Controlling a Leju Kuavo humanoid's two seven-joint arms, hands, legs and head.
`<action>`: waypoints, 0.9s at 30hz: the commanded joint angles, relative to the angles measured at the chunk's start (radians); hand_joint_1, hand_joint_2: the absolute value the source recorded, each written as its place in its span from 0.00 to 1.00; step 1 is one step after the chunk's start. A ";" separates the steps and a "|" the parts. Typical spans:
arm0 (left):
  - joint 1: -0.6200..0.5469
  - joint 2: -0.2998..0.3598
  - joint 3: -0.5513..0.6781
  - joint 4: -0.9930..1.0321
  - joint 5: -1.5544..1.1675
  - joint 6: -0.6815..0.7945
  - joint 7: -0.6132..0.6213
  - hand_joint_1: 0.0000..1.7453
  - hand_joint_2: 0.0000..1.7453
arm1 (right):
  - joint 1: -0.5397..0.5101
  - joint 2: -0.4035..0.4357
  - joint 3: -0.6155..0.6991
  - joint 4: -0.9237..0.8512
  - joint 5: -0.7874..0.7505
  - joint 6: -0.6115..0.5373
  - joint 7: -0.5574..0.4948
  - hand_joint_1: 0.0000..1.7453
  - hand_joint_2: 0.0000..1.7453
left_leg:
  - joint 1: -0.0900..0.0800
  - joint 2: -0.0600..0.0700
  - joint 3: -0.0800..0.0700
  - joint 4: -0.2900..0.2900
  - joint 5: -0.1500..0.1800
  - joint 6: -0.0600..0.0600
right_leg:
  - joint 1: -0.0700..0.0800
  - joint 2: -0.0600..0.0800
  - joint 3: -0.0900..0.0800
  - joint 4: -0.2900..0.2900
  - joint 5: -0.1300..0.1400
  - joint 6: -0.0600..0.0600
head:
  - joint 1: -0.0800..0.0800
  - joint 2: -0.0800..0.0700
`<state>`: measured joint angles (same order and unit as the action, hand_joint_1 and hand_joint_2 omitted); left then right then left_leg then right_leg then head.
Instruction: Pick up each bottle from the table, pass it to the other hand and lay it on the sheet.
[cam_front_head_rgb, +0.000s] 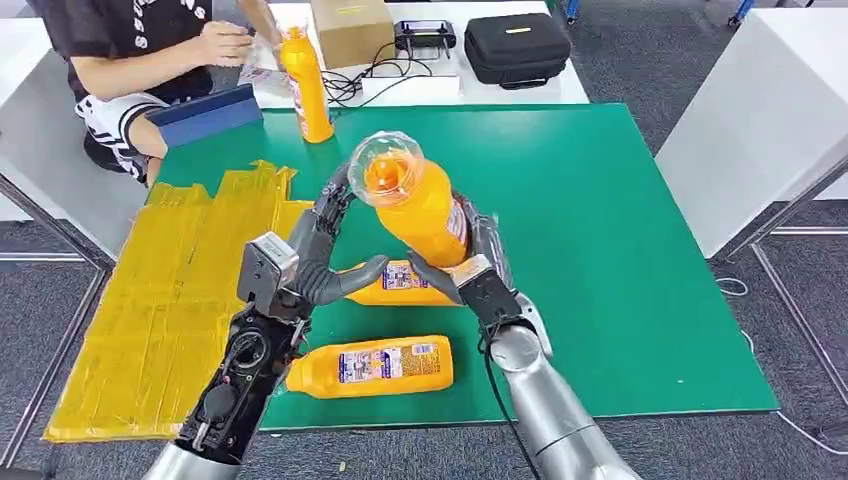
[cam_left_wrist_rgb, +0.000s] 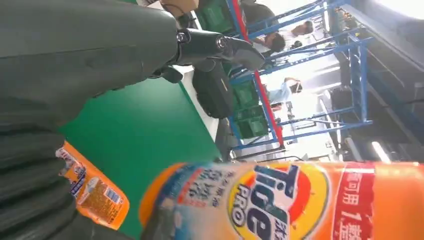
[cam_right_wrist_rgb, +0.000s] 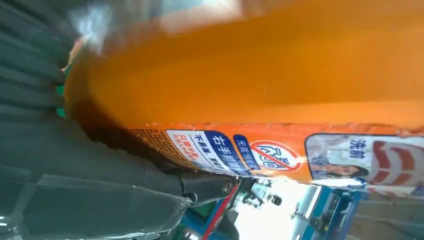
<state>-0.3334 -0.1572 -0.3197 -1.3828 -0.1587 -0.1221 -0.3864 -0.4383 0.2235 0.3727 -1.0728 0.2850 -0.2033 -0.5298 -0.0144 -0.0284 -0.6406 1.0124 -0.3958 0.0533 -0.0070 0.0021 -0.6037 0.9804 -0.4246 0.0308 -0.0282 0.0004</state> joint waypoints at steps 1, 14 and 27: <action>-0.011 0.028 -0.012 -0.015 0.018 0.006 -0.009 0.00 1.00 | -0.094 0.023 0.113 0.155 0.015 0.004 -0.005 1.00 1.00 | 0.001 0.004 0.003 0.000 -0.001 -0.002 | 0.001 0.002 0.003 -0.001 -0.001 -0.001 | 0.000 0.000; -0.012 0.015 -0.013 -0.031 0.074 -0.018 -0.021 0.00 1.00 | -0.122 0.077 0.227 0.296 0.121 -0.067 0.018 1.00 1.00 | 0.002 0.004 0.006 0.000 -0.003 -0.004 | 0.002 0.002 0.007 -0.001 -0.002 -0.001 | 0.000 0.000; -0.012 0.015 -0.013 -0.031 0.074 -0.018 -0.021 0.00 1.00 | -0.122 0.077 0.227 0.296 0.121 -0.067 0.018 1.00 1.00 | 0.001 0.002 0.005 0.000 -0.002 -0.004 | 0.001 0.000 0.005 -0.001 -0.002 -0.001 | 0.000 0.000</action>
<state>-0.3011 -0.1541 -0.3124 -1.4313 -0.0927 -0.1404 -0.4105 -0.5242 0.2983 0.5330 -0.8922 0.3986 -0.2686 -0.5108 -0.0143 -0.0283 -0.6410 1.0124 -0.3957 0.0532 -0.0071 0.0022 -0.6045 0.9805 -0.4247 0.0307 -0.0278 0.0008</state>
